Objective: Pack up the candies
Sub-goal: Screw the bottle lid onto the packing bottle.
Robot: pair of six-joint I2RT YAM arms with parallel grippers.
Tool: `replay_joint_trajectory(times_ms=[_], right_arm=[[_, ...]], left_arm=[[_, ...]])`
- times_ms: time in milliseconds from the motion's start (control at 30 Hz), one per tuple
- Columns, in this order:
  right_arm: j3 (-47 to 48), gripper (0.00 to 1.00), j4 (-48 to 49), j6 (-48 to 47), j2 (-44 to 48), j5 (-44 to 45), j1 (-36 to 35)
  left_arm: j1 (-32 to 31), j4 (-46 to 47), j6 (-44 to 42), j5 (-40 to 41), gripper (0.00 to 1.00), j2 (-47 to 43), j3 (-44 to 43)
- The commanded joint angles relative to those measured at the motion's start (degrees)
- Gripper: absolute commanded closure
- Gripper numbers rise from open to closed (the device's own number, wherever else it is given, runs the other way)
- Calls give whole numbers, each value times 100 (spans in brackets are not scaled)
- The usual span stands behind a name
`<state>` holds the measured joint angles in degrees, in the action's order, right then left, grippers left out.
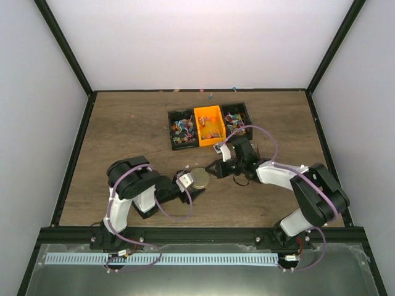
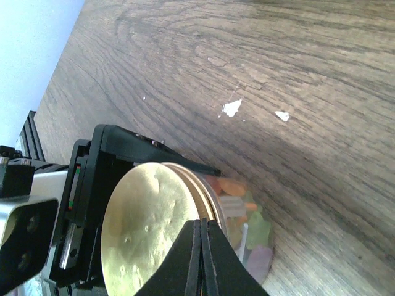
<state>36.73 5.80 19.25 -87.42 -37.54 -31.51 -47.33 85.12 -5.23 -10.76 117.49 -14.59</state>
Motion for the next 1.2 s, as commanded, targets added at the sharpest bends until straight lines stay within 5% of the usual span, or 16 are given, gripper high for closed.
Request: replay_joint_trajectory(times_ms=[0,667,933,1167], right_arm=[[-615,99,-1600,148,-43,-1015,-385],[-1057,99,-1469,459,392,-1065,-664],[-206,98,-2119,137,607,-634,-128],[1028,73,-2413,-25,317,-49,425]], left_arm=[[189,-1202,585,776,19,247,-97],[190,-1386,555,630,20,235,-140],[173,-1309,418,492,20,231,-54],[170,-1277,470,358,20,258,-29]])
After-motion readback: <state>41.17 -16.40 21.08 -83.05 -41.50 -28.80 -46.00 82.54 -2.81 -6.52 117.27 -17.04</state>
